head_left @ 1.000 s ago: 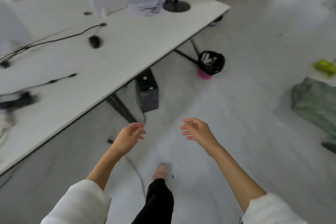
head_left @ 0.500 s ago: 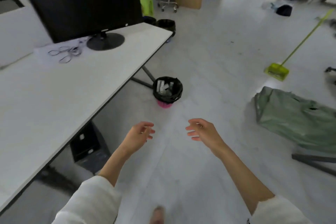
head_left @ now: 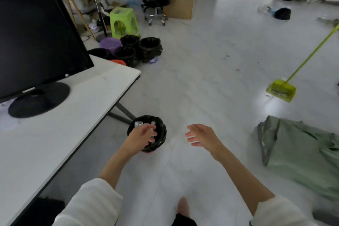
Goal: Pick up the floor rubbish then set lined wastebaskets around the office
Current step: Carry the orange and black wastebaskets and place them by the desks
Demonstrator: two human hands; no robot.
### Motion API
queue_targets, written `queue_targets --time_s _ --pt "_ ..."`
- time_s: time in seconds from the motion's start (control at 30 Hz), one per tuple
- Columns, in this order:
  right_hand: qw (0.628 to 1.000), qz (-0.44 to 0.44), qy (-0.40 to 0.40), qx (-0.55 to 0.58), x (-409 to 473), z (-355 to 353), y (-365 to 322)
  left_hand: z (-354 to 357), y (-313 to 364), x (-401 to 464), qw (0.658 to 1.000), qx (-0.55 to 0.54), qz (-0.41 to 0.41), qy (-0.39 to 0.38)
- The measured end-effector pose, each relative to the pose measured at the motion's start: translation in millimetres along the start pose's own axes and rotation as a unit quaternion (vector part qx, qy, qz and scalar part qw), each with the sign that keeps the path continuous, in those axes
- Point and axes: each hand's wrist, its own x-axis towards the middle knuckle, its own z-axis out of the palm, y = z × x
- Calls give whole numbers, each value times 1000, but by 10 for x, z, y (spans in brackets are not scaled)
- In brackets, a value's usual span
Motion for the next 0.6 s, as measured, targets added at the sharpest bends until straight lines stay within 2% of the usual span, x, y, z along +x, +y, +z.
queue_targets --time_s 0.13,0.27,0.5,0.6 --pt "1000 -4 -8 -10 884 -365 -587 34 499 789 1000 -9 -13 -2" --pt "999 -13 -41 -24 2004 -564 -1200 -75 938 1866 999 -29 -20 31" --pt "995 -27 -74 -61 4011 -604 -2185 -460 1474 3913 996 -45 -13 75" --pt "993 -29 -88 -74 4756 -593 -2686 -690 1701 4684 993 -61 -45 94"
